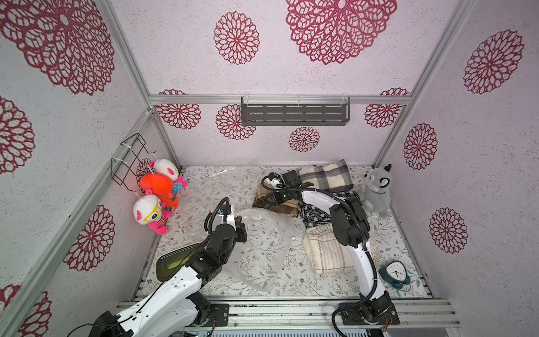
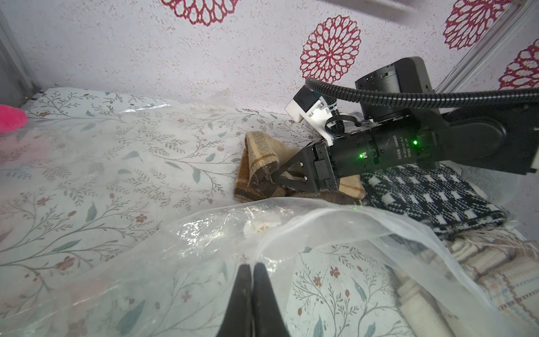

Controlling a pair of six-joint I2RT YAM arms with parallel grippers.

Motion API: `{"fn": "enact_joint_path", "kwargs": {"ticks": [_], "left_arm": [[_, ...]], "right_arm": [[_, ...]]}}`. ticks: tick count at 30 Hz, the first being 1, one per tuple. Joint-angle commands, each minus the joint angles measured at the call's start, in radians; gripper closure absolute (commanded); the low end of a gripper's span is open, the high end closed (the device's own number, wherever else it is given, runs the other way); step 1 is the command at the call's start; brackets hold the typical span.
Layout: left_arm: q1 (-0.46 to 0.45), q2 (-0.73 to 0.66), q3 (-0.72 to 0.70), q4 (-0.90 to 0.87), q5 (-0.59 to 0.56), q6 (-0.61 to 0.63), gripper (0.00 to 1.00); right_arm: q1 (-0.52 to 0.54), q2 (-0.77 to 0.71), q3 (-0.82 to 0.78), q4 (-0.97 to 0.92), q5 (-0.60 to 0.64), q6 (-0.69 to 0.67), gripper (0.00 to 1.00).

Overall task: Take the scarf out of the vacuum bag
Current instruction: Adjust the scarf at the center of the board.

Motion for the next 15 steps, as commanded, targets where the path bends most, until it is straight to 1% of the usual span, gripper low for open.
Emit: {"fn": "enact_joint_path", "kwargs": {"ticks": [1, 5, 7, 10, 13, 15], "left_arm": [[-0.001, -0.017, -0.007, 0.017, 0.0, -0.011, 1.0], [-0.001, -0.018, -0.008, 0.015, -0.003, -0.012, 1.0], [-0.001, -0.023, -0.013, 0.015, -0.004, -0.011, 1.0], [-0.003, -0.028, -0.019, 0.022, 0.001, -0.013, 1.0], [-0.003, -0.022, -0.017, 0.029, 0.008, -0.014, 1.0], [-0.006, -0.014, -0.016, 0.03, 0.013, -0.012, 1.0]], "right_arm": [[0.017, -0.133, -0.004, 0.055, 0.091, 0.0, 0.51], [0.033, -0.206, -0.047, 0.053, 0.193, 0.049, 0.49], [0.046, -0.271, -0.141, 0.069, 0.248, 0.081, 0.49], [0.061, -0.379, -0.317, 0.111, 0.357, 0.203, 0.5], [0.09, -0.487, -0.504, 0.176, 0.4, 0.308, 0.51], [0.11, -0.525, -0.583, 0.217, 0.42, 0.33, 0.51]]}}
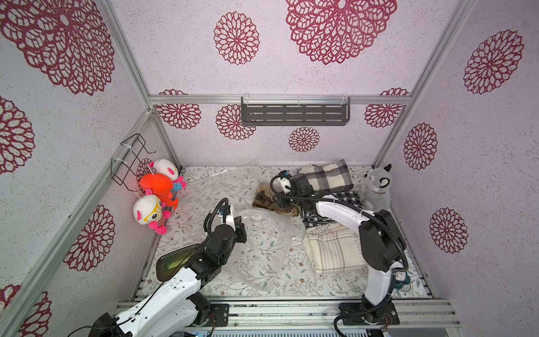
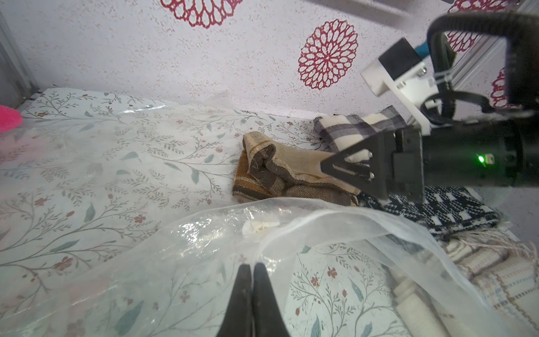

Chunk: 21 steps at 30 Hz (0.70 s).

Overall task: Take the scarf out of the vacuum bag
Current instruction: Adjust the scarf at the center of the board.

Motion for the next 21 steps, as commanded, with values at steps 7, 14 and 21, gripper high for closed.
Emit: {"fn": "enact_joint_path", "kwargs": {"ticks": [7, 14, 21], "left_arm": [[-0.015, -0.015, -0.022, 0.04, 0.033, -0.02, 1.0], [-0.016, -0.087, -0.043, 0.01, 0.043, -0.029, 1.0], [-0.017, -0.099, -0.046, -0.002, 0.048, -0.029, 1.0]], "right_arm": [[0.029, 0.008, -0.12, 0.089, 0.182, 0.138, 0.51], [0.011, 0.147, -0.046, 0.105, 0.213, 0.167, 0.52], [-0.03, 0.276, 0.084, 0.119, 0.219, 0.145, 0.52]]}}
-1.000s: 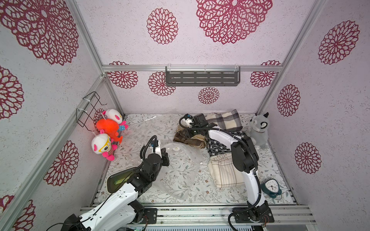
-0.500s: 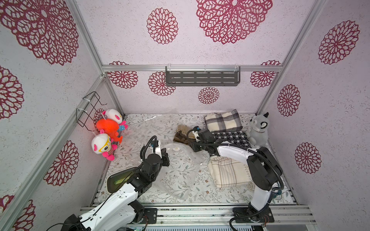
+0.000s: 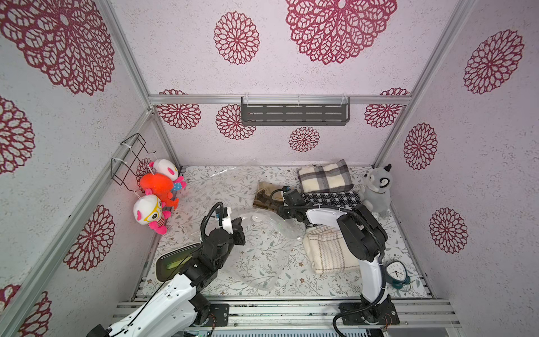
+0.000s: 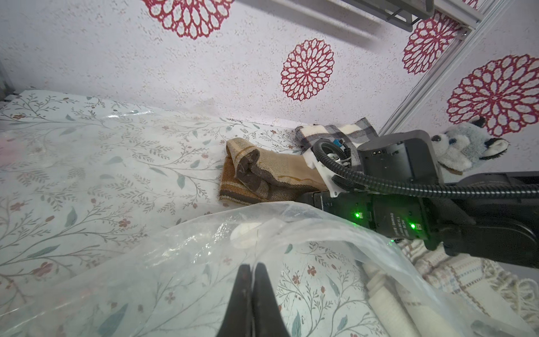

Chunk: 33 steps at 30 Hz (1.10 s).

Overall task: Take the scarf out of the vacuum bag
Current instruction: Adjust the scarf at the center of the board.

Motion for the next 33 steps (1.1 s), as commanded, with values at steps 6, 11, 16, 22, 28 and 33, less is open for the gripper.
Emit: {"fn": "enact_joint_path", "kwargs": {"ticks": [6, 11, 16, 22, 28, 33], "left_arm": [[-0.01, 0.018, -0.011, -0.001, 0.004, -0.01, 1.0], [-0.009, 0.032, -0.01, 0.004, 0.001, -0.007, 1.0], [-0.009, 0.025, -0.008, -0.004, -0.007, 0.001, 1.0], [-0.01, 0.008, -0.03, 0.016, 0.02, -0.014, 1.0], [-0.009, 0.04, -0.027, 0.006, 0.02, -0.021, 1.0], [-0.034, 0.176, -0.022, 0.091, 0.06, -0.015, 1.0]], "right_arm": [[-0.062, 0.115, 0.185, 0.001, 0.061, -0.035, 0.52], [-0.076, 0.144, 0.242, -0.003, 0.024, -0.061, 0.52], [-0.045, 0.01, 0.102, 0.125, -0.004, -0.076, 0.49], [-0.047, -0.084, 0.026, 0.307, 0.01, -0.059, 0.41], [-0.044, -0.052, 0.062, 0.417, -0.065, -0.02, 0.43], [-0.06, -0.183, -0.033, 0.359, -0.059, -0.018, 0.43]]}}
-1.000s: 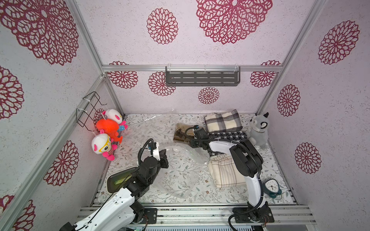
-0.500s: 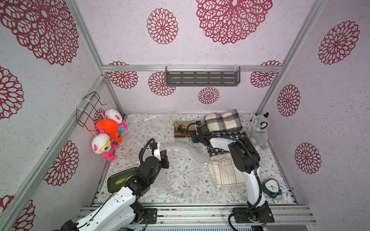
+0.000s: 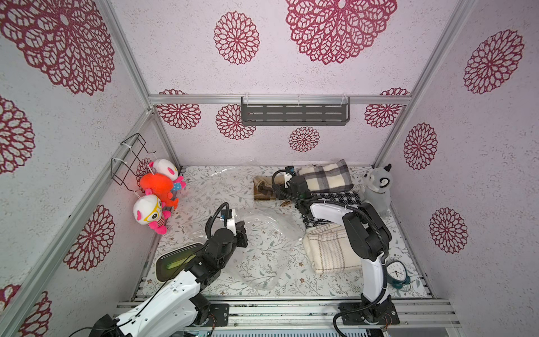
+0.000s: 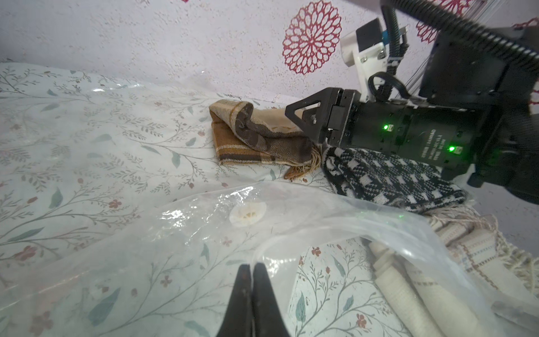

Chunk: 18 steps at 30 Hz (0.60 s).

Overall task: Take the scarf out of the vacuum bag
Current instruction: Adjust the scarf at the center of the board, then place the vacuum bag at the center of the board.

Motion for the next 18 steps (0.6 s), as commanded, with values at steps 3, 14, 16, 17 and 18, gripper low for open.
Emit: {"fn": "enact_joint_path", "kwargs": {"ticks": [3, 14, 16, 17, 18], "left_arm": [[-0.083, 0.143, 0.031, 0.056, 0.05, 0.039, 1.0], [-0.228, -0.048, -0.018, -0.106, -0.033, 0.0, 0.13], [-0.233, -0.118, -0.027, -0.133, -0.01, -0.016, 0.07], [-0.236, -0.164, -0.032, -0.143, 0.011, -0.023, 0.05], [-0.237, -0.207, -0.032, -0.16, 0.027, -0.035, 0.03]], "right_arm": [[-0.018, -0.234, -0.068, -0.127, -0.059, -0.018, 0.43], [0.051, -0.638, -0.383, -0.33, -0.172, 0.04, 0.42], [0.082, -0.684, -0.441, -0.313, -0.195, 0.061, 0.42], [0.102, -0.704, -0.471, -0.303, -0.206, 0.07, 0.42], [0.12, -0.721, -0.499, -0.296, -0.209, 0.085, 0.42]]}}
